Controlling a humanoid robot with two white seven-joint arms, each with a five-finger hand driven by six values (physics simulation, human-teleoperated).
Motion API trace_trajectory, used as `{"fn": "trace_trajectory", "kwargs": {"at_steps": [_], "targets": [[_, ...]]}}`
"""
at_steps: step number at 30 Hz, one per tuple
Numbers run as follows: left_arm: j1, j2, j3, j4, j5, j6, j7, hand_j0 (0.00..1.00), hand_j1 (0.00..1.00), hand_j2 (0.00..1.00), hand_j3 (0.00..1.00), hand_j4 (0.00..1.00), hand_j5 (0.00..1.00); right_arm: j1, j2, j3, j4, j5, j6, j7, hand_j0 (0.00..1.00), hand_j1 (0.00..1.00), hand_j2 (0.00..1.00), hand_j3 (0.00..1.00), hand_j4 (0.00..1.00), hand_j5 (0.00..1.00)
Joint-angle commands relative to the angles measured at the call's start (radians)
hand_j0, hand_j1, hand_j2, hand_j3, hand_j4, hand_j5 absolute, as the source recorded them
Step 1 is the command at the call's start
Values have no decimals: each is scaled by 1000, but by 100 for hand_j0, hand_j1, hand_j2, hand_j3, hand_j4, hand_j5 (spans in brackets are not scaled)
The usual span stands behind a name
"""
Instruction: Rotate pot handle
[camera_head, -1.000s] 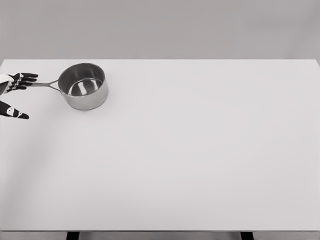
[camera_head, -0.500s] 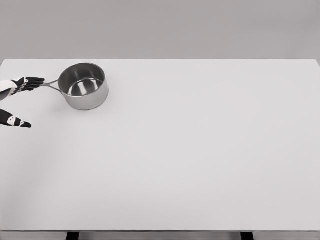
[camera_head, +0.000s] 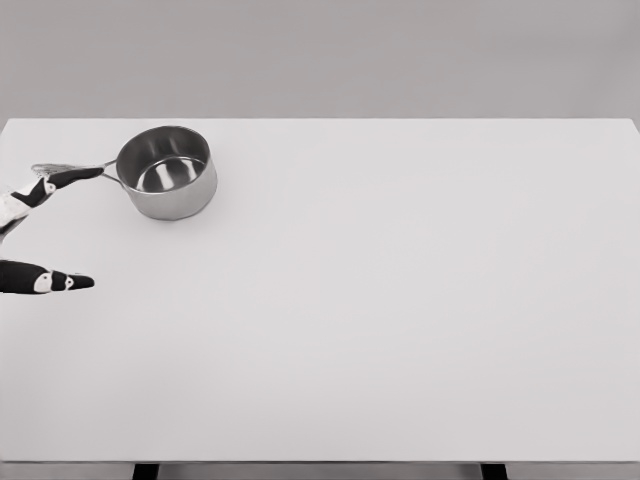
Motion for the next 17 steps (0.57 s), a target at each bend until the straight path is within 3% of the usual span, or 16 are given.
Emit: {"fn": "trace_trajectory", "kwargs": {"at_steps": [1,4,17], "targets": [[0,-83,5,-63,-26,-1,0,100,100,100,100,100,100,0,0,0,0,0,0,0,100,100,100,100,100,100],[12,-143,0,-66,-73,-1,0,100,100,100,100,100,100,0,0,0,0,0,0,0,100,100,100,100,100,100],[11,-142,-3,-43,-103,-1,0,100,100,100,100,100,100,0,0,0,0,0,0,0,100,100,100,100,100,100]]}}
